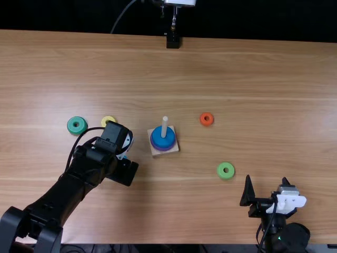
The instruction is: Build the Hanoi tower: stack the rings onto the peg from bottom to top in this color order: purple, dark blue, light blue, dark green, light green, yellow, orange.
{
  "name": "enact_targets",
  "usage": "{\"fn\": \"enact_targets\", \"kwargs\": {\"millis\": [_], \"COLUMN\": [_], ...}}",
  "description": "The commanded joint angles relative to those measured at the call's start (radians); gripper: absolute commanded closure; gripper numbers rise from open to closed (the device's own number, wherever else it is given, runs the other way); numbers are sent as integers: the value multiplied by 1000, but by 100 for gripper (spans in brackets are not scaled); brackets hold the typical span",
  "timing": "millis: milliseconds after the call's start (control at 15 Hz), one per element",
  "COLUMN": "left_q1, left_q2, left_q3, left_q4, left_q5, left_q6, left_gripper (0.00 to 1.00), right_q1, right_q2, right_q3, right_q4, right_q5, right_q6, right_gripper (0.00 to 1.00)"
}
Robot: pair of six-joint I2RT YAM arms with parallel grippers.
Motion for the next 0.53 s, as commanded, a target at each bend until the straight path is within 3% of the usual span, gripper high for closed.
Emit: {"fn": "enact_targets", "kwargs": {"millis": [0,467], "left_q1": [5,5], "left_q2": [23,50], "left_q3": [-8,-8], "left_q4": [4,94], "left_q5": [-2,-2], "left_q6": [9,7], "left_gripper": [0,0], "right_q1": [-11,-11], "right_q2": [-13,-13], "right_q3": [-70,-70], "right_q4": [-68,-70], "right_q5": [-10,-10], "right_q6": [-3,-3], "right_gripper": [0,0]}}
